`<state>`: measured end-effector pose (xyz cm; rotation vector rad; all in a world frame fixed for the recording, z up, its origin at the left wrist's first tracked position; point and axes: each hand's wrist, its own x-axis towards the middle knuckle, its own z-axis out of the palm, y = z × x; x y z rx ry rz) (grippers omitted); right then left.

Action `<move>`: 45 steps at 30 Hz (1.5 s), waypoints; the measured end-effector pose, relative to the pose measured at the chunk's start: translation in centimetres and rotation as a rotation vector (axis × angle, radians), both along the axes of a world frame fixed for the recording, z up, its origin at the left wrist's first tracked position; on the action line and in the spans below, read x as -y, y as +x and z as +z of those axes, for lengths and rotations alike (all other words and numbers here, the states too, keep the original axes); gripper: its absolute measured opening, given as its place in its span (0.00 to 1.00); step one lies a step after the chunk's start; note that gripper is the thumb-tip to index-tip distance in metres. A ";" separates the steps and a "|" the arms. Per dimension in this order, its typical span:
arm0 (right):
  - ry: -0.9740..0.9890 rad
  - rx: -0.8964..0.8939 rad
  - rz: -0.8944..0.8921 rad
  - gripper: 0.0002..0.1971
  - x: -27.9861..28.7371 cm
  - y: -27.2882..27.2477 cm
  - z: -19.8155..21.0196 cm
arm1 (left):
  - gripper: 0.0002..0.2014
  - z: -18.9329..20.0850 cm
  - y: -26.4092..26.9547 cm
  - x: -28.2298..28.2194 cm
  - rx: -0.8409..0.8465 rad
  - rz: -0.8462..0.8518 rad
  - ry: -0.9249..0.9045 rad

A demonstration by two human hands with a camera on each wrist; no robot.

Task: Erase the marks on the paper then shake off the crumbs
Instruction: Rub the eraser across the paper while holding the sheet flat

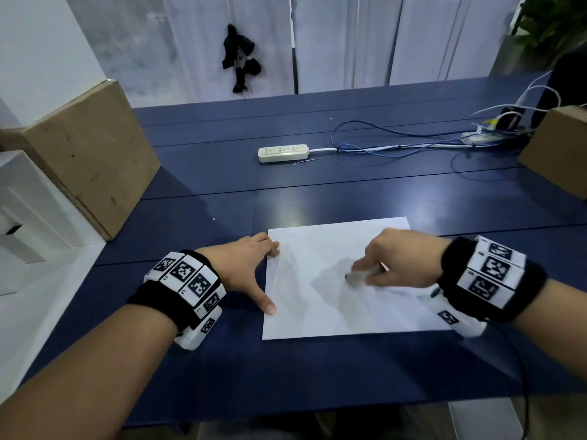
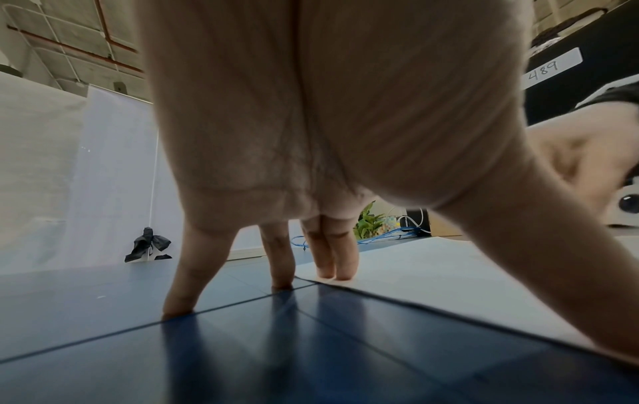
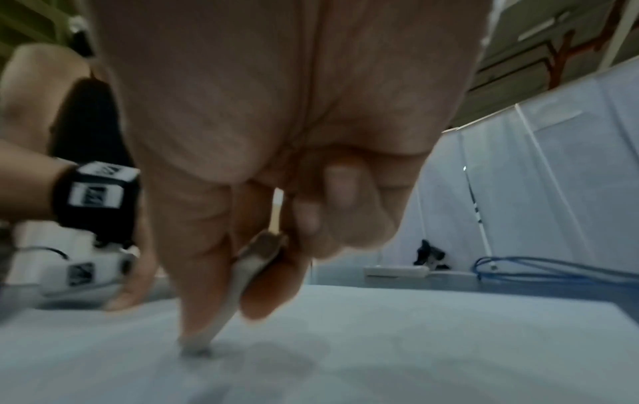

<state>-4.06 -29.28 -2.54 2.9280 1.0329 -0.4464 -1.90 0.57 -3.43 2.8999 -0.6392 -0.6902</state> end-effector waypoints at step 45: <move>-0.029 0.061 -0.062 0.14 -0.4 1.1 0.1 | 0.57 -0.3 0.2 -0.3 0.004 -0.020 -0.017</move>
